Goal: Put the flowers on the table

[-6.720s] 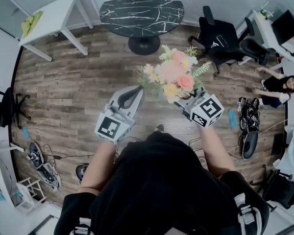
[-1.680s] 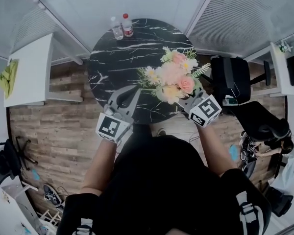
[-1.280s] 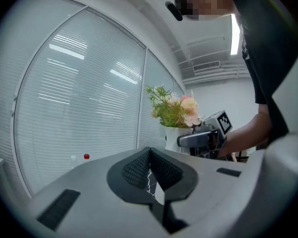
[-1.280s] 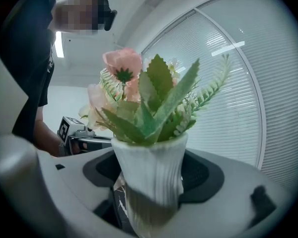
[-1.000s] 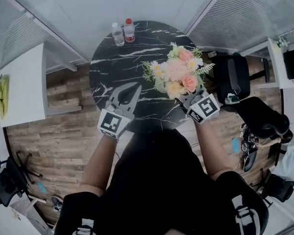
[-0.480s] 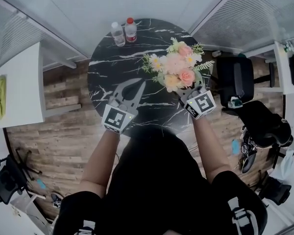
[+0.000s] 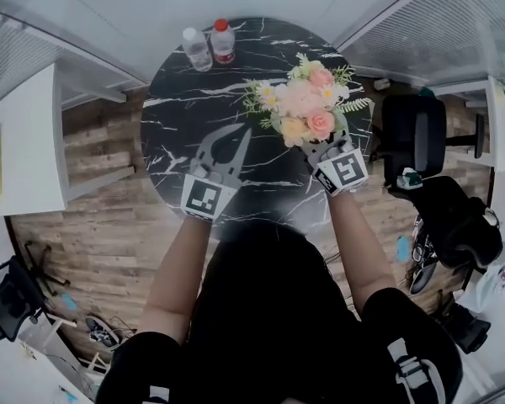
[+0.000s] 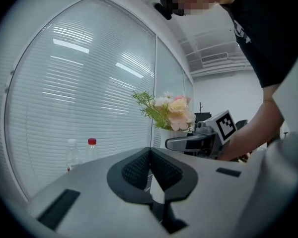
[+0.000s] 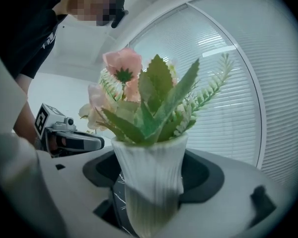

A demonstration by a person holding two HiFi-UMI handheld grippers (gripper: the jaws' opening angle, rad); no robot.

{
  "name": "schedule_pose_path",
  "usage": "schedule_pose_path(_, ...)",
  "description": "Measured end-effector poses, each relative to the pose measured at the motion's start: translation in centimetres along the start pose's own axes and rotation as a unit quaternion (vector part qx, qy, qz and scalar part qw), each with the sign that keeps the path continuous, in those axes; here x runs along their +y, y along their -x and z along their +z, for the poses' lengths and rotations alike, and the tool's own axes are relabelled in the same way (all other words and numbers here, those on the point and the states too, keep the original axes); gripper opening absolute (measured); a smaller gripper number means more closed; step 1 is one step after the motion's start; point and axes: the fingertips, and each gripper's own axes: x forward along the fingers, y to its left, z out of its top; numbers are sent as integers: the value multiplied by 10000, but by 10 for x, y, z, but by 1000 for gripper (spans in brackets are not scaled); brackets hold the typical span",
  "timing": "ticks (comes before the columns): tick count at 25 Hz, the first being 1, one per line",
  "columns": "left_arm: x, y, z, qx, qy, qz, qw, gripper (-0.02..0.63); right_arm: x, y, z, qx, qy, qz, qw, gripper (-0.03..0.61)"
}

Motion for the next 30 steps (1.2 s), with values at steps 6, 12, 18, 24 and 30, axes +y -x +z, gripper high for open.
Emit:
schedule_pose_path(6, 13, -23, -32, 97, 154, 249, 9995, 11, -20, -18, -29, -26, -105, -89, 9999, 357)
schedule_pose_path(12, 24, -37, -49, 178, 283, 302, 9990, 11, -29, -35, -48, 25, -19, -66, 10000, 357)
schedule_pose_path(18, 23, -34, -60, 291, 327, 310, 9986, 12, -31, -37, -57, 38, -9, -45, 10000, 357)
schedule_pose_path(24, 20, -37, -65, 347, 359, 327, 9982, 12, -35, -37, -59, 64, -120, -10, 9999, 359)
schedule_pose_path(30, 16, -36, -57, 335, 300, 326, 9985, 12, -34, -38, -60, 218, -175, 58, 9996, 359)
